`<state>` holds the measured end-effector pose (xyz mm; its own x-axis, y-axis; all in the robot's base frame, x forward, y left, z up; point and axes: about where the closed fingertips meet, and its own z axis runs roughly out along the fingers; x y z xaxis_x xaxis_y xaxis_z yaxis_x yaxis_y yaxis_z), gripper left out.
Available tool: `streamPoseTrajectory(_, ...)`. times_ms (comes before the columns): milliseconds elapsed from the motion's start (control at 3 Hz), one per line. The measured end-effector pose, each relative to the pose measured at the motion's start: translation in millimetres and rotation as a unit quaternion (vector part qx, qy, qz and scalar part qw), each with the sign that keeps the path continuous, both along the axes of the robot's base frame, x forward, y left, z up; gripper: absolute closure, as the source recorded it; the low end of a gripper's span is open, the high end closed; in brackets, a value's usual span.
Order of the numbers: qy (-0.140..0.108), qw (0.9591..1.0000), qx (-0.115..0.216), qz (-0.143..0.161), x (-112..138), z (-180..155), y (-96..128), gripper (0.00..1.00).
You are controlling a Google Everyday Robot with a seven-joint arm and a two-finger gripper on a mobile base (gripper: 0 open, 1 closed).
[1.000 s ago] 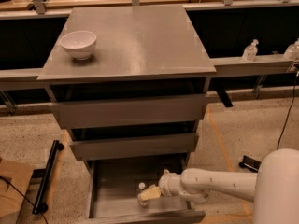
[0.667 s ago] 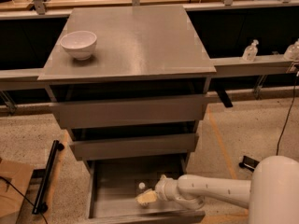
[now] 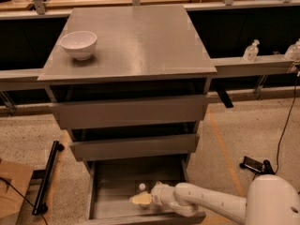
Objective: Pick water bottle from bottom drawer and place on counter
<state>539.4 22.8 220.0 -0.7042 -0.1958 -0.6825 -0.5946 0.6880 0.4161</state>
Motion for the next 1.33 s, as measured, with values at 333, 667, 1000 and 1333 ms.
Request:
streamPoseTrajectory(333, 0.018, 0.9992, 0.031, -0.016, 4.0, -19.7, 12.3, 0.00)
streamPoseTrajectory(667, 0.020, 0.9982, 0.050, -0.024, 9.2, -23.3, 18.9, 0.16)
streamPoseTrajectory(1000, 0.008, 0.9977, 0.061, -0.026, 14.2, -14.3, 20.3, 0.40)
streamPoseTrajectory(1333, -0.013, 0.9970, 0.070, -0.031, 19.4, 3.5, 15.3, 0.62)
